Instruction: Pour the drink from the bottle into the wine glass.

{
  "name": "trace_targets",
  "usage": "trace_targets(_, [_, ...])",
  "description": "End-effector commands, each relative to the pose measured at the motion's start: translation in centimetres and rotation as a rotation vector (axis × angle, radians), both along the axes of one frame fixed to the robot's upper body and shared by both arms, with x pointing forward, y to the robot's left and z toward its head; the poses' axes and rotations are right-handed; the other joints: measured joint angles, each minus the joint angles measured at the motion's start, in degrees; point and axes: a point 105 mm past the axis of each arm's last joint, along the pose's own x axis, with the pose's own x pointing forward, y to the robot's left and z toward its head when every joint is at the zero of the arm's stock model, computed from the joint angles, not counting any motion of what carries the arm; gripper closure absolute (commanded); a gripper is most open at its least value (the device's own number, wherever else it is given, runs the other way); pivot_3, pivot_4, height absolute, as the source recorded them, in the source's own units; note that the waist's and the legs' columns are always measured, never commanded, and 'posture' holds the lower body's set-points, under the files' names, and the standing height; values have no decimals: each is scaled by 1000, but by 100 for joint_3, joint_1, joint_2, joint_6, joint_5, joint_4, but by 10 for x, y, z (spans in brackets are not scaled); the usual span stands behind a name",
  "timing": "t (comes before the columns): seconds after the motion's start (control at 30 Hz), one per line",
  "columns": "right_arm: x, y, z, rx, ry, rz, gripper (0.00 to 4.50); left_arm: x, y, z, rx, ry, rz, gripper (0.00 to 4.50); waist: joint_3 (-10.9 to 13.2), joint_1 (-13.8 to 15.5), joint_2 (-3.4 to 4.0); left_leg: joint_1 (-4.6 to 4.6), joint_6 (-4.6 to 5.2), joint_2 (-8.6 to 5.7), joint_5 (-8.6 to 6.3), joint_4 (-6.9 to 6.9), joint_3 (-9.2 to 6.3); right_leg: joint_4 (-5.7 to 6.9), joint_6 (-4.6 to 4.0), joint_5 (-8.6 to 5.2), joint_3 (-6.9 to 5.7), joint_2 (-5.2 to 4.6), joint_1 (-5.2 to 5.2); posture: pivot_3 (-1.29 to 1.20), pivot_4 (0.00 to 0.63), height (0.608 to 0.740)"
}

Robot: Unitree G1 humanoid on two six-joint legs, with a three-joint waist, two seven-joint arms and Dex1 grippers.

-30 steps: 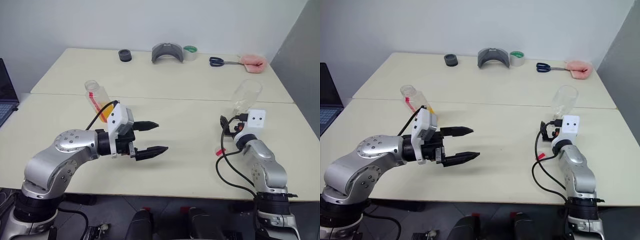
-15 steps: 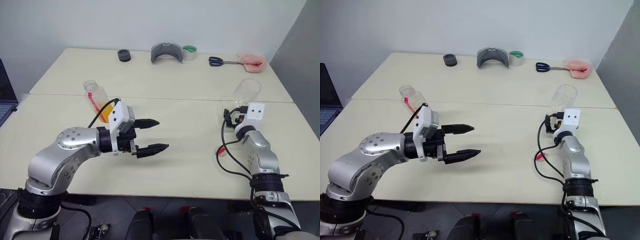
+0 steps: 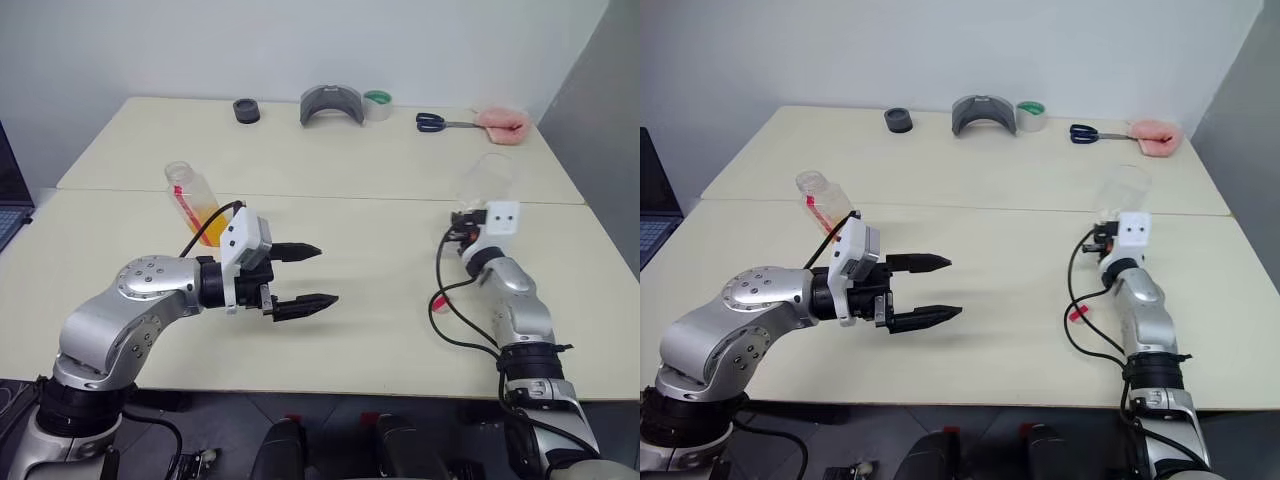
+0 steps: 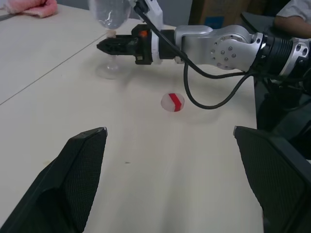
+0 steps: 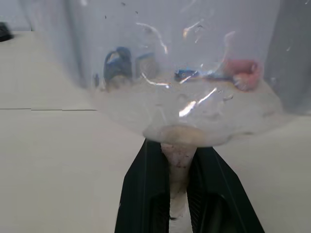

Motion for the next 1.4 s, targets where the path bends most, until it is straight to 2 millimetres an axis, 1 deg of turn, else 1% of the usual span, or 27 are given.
trace_targets(0.03, [0, 62, 41, -62, -148, 250, 4343, 3, 16, 7, -20, -75, 135, 0, 1, -61, 2, 1, 0, 0, 0, 0, -2, 4, 0, 0, -1, 0, -1, 0, 150, 740])
trace_targets(0.1, [0, 95, 50, -19, -162, 370, 4343, 7, 35, -1, -69, -58, 323, 0, 1, -104, 2, 5, 0, 4, 0, -1, -11, 14, -1, 0, 1, 0, -2, 0, 150, 740])
trace_targets(0.17, [1, 123, 56, -22, -167, 460, 4343, -4, 49, -15, -54, -71, 446, 0, 1, -114, 1, 15, 0, 5, 0, -2, -18, 27, -3, -1, 1, -2, 0, 0, 150, 740])
trace_targets(0.2, [3, 136, 54, -44, -156, 497, 4343, -11, 55, -21, -51, -73, 502, 0, 1, -97, 1, 17, 0, 9, 0, -3, -17, 26, -5, -1, 6, -2, -2, 0, 150, 740])
trace_targets(0.27, [5, 156, 48, -72, -140, 546, 4343, -24, 63, -28, -58, -70, 603, 0, 1, -84, 0, 19, 0, 18, -1, -7, -23, 28, -12, -5, -2, -18, 0, 0, 150, 740])
trace_targets(0.4, [3, 184, 41, -44, -137, 621, 4343, -50, 67, -37, -69, -67, 719, 0, -2, -9, -9, 18, -1, -4, -1, -13, -18, 19, -12, -5, -15, -56, 9, 0, 150, 740])
trace_targets(0.47, [0, 198, 29, -66, -106, 657, 4343, -63, 70, -43, -65, -53, 776, 0, -3, -9, -11, 18, 0, -10, -1, -13, -17, 14, -11, -4, -12, -62, 10, 0, 150, 740])
trace_targets(0.53, [-1, 204, 20, -83, -84, 677, 4343, -68, 72, -44, -68, -52, 810, 0, -2, -7, -10, 18, 0, -10, -1, -14, -16, 11, -10, -4, -8, -63, 10, 0, 150, 740])
trace_targets(0.6, [-3, 209, 5, -108, -39, 688, 4343, -67, 76, -41, -89, -62, 848, 0, -2, -5, -10, 19, 0, -10, -1, -16, -13, 11, -10, -4, -18, -61, 10, 0, 150, 740])
trace_targets(0.67, [-3, 210, -7, -136, -7, 677, 4343, -67, 78, -40, -97, -68, 865, 0, -2, -19, -9, 19, -1, -5, -1, -16, -13, 12, -12, -5, -23, -53, 10, 0, 150, 740])
trace_targets(0.77, [-3, 211, -11, -146, 1, 671, 4343, -68, 76, -41, -99, -68, 861, 0, -2, -58, -9, 25, -1, -6, -1, -17, -11, 16, -14, -7, -18, -48, 11, 0, 150, 740])
trace_targets(0.83, [-2, 211, -11, -147, 0, 672, 3609, -66, 76, -40, -103, -71, 855, 0, -2, -60, -9, 25, -1, -6, -1, -18, -11, 17, -15, -8, -19, -46, 11, 0, 150, 740])
trace_targets(0.9, [-2, 211, -10, -134, 4, 676, 3118, -63, 75, -40, -107, -73, 849, 0, -2, -60, -9, 25, -1, -5, -1, -18, -11, 18, -17, -8, -21, -46, 11, 0, 150, 740])
trace_targets(1.0, [-1, 205, -10, -114, 0, 674, 2079, -61, 75, -40, -109, -71, 834, 0, -2, -62, -9, 25, -1, -6, -1, -18, -11, 19, -17, -8, -20, -45, 10, 0, 150, 740])
trace_targets(1.1, [-2, 192, -15, -92, -1, 676, 1005, -56, 77, -41, -103, -76, 830, 0, -2, -60, -9, 25, -1, -6, -1, -18, -12, 19, -17, -8, -21, -44, 11, 0, 150, 740])
trace_targets(1.17, [-5, 180, -19, -80, -9, 682, 281, -52, 83, -44, -104, -79, 841, 0, -2, -54, -9, 25, -1, -6, -1, -18, -12, 19, -17, -8, -21, -44, 13, 0, 150, 740])
trace_targets(1.2, [-8, 173, -19, -81, -16, 688, 26, -50, 86, -45, -112, -78, 856, 0, -2, -53, -9, 25, -1, -6, -1, -18, -12, 18, -16, -8, -21, -45, 14, 0, 150, 740])
trace_targets(1.23, [-12, 168, -19, -83, -22, 700, 26, -47, 89, -46, -120, -75, 873, 0, -2, -52, -9, 25, -1, -5, -1, -18, -11, 18, -16, -8, -21, -45, 14, 0, 150, 740])
trace_targets(1.3, [-28, 158, -14, -100, -35, 759, 26, -42, 99, -48, -134, -79, 925, 0, -1, -42, -8, 25, -1, -4, -1, -19, -13, 19, -16, -8, -19, -46, 13, 0, 150, 740])
trace_targets(1.4, [-63, 142, 5, -111, -27, 848, 26, -36, 112, -49, -161, -85, 994, 0, -1, -31, -7, 23, -1, -4, -1, -24, -22, 23, -15, -9, -19, -50, 10, 0, 150, 740])
